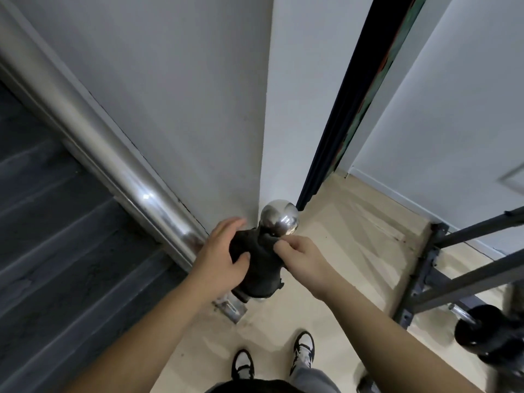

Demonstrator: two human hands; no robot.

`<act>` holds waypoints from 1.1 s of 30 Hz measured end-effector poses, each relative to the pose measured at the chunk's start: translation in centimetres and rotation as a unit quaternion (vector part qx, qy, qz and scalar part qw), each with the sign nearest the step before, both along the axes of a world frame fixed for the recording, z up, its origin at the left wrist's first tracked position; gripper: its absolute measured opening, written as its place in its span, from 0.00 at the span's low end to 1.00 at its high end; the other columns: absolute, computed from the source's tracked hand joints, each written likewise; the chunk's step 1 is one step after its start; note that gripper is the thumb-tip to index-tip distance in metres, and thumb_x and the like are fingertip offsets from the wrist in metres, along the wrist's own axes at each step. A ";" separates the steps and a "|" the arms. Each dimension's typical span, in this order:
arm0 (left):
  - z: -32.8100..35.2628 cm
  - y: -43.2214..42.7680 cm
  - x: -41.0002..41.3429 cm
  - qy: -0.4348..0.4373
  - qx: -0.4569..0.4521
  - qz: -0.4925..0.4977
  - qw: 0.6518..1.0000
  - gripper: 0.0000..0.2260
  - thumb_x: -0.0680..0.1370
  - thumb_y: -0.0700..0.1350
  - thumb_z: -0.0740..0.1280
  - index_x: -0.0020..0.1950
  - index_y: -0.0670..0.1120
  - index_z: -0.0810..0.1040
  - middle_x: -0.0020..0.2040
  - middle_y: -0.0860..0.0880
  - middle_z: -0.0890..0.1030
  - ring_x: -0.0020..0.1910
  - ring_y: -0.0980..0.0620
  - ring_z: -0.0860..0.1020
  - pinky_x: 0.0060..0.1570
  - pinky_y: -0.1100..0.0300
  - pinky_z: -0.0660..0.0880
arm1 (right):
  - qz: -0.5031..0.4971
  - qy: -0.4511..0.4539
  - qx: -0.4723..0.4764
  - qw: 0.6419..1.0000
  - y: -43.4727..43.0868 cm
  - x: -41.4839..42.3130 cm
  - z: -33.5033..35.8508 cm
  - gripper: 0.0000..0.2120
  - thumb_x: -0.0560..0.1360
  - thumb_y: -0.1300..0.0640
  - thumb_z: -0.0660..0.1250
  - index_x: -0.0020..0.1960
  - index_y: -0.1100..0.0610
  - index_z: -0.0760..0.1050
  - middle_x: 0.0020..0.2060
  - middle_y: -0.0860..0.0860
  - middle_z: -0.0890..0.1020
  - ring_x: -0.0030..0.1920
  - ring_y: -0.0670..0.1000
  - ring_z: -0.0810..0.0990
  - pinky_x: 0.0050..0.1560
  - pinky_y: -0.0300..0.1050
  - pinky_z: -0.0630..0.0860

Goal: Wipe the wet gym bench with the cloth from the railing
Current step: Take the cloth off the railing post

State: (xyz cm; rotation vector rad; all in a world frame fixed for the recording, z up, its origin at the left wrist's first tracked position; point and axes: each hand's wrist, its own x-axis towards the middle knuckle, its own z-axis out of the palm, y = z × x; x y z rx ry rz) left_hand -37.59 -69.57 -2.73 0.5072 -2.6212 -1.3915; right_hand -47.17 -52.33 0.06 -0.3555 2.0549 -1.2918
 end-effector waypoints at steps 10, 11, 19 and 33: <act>7.9 8.8 0.2 -0.138 0.094 -0.244 0.955 0.10 0.69 0.53 0.80 0.45 0.55 0.83 0.39 0.54 0.85 0.40 0.57 0.83 0.42 0.59 0.80 | -0.142 -0.059 -0.160 0.975 12.2 3.7 7.3 0.21 0.77 0.50 0.74 0.28 0.55 0.76 0.29 0.53 0.75 0.33 0.52 0.75 0.38 0.46 0.69; 7.8 10.5 0.4 -0.159 0.113 -0.264 0.945 0.10 0.68 0.53 0.80 0.42 0.53 0.82 0.37 0.54 0.84 0.39 0.57 0.83 0.40 0.61 0.79 | -0.180 -0.058 -0.155 0.970 14.2 4.3 7.4 0.23 0.76 0.48 0.75 0.31 0.61 0.74 0.31 0.56 0.73 0.35 0.54 0.73 0.41 0.49 0.68; 7.3 31.8 3.8 -0.213 0.324 -0.350 0.853 0.18 0.70 0.46 0.78 0.59 0.49 0.83 0.54 0.41 0.86 0.54 0.41 0.83 0.57 0.41 0.78 | -0.407 0.037 0.028 0.912 37.2 14.6 4.9 0.33 0.71 0.27 0.69 0.36 0.58 0.69 0.32 0.54 0.66 0.33 0.52 0.69 0.35 0.50 0.63; 5.7 77.5 25.0 -0.453 0.385 -0.467 0.654 0.17 0.77 0.44 0.66 0.66 0.44 0.79 0.61 0.38 0.82 0.56 0.42 0.82 0.60 0.48 0.74 | -0.670 -0.077 0.013 0.738 74.7 51.2 -0.7 0.18 0.77 0.44 0.68 0.45 0.60 0.77 0.37 0.48 0.78 0.40 0.50 0.75 0.42 0.46 0.70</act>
